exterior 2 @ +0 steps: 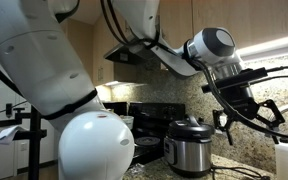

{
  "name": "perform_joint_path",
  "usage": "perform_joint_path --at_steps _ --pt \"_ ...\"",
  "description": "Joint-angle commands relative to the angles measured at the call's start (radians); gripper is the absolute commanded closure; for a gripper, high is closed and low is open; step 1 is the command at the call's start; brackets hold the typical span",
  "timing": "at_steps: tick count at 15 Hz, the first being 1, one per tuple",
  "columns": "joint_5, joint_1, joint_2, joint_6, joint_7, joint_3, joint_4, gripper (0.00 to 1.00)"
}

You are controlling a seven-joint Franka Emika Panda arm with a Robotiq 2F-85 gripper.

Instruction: Pick up the lid from the cooker and put it on the counter

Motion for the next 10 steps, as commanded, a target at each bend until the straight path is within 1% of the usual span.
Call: perform_joint_path --at_steps 1,3,5,9,10 --pt "-0.001 0.004 0.000 -0.003 0.001 -0.003 0.002 0.00" --pt "-0.001 0.004 0.000 -0.003 0.001 -0.003 0.002 0.00" --pt "-0.019 0.023 -0.009 0.001 0.004 0.024 -0.033 0.00" --pt "-0.009 0.077 -0.044 -0.014 0.040 0.090 -0.092 0.00" --pt "0.007 0.101 -0.060 -0.027 0.048 0.110 -0.113 0.00"
